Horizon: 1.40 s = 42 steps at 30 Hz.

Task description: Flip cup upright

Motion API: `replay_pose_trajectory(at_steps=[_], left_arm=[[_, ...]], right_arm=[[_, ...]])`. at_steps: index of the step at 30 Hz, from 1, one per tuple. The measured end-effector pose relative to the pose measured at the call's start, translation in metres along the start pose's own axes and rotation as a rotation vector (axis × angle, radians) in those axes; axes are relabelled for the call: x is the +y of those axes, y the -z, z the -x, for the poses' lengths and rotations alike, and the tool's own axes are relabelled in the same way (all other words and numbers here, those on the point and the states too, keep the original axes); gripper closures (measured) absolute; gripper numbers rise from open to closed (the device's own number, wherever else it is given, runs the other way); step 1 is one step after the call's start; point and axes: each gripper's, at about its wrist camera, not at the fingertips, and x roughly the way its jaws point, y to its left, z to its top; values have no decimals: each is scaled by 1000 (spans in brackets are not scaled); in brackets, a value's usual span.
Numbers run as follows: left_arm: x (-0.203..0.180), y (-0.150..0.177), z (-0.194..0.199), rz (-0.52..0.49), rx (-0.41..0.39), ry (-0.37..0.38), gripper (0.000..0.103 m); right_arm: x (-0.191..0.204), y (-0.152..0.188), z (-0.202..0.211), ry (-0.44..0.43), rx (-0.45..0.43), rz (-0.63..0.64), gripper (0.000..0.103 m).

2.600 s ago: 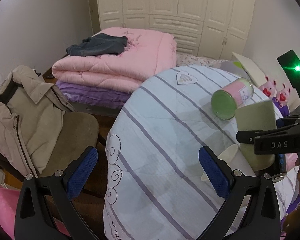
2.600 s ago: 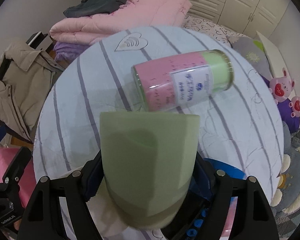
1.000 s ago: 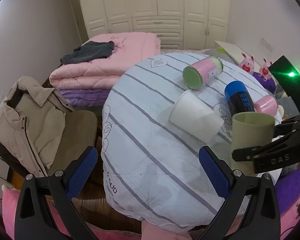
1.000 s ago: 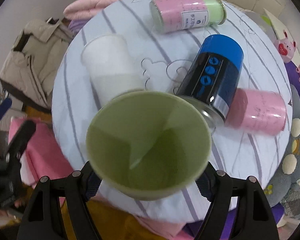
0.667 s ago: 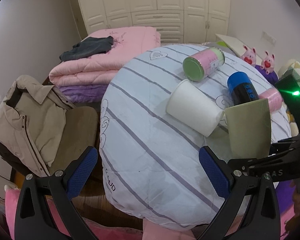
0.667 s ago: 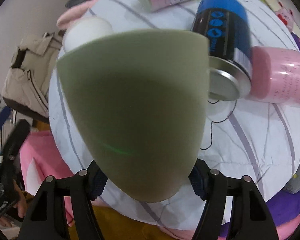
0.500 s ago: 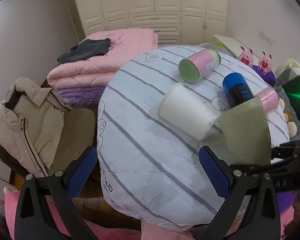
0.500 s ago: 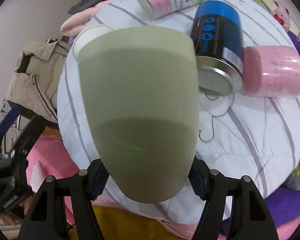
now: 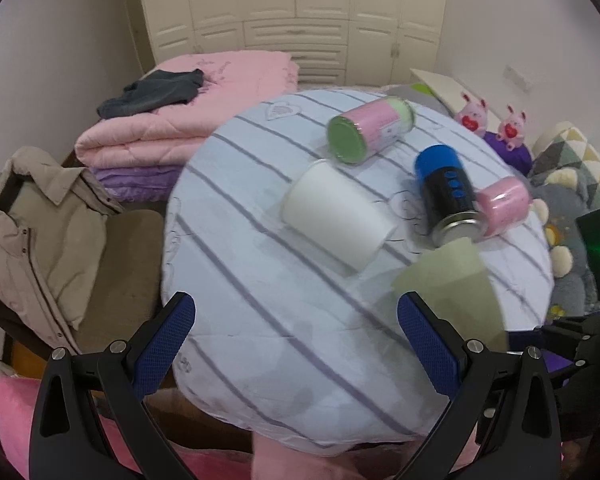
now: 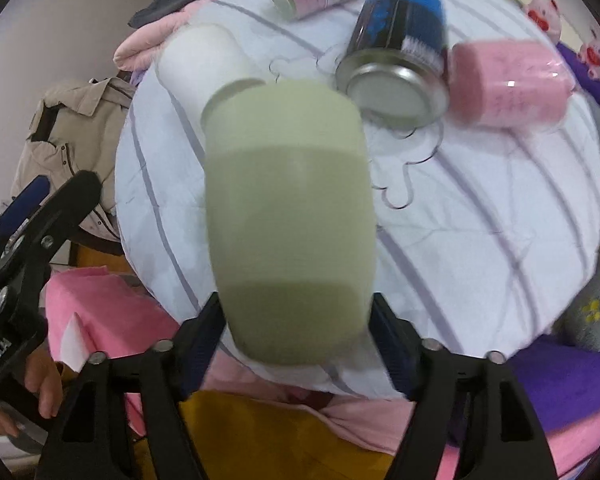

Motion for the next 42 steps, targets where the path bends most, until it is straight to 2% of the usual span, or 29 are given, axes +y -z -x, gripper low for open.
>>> replay_pose_trajectory(at_steps=[5, 13, 20, 26, 33, 37, 42], left_arm=[[-20, 0, 4, 3, 18, 6, 1], [-46, -3, 8, 21, 50, -5, 1], [-76, -6, -11, 68, 156, 0, 1], [-102, -8, -27, 85, 209, -21, 1], [-113, -15, -38, 123, 240, -31, 1], [-109, -18, -52, 185, 295, -52, 1], [-101, -18, -64, 257, 337, -34, 1]], right_arm=[[-3, 3, 26, -16, -64, 35, 23], [-29, 5, 52, 58, -103, 83, 23], [-77, -1, 66, 101, -141, 40, 23], [-106, -15, 71, 119, -171, 19, 23], [-120, -24, 68, 103, -161, 26, 23], [-122, -30, 63, 95, -149, 39, 23], [-123, -36, 53, 77, -119, 52, 23]])
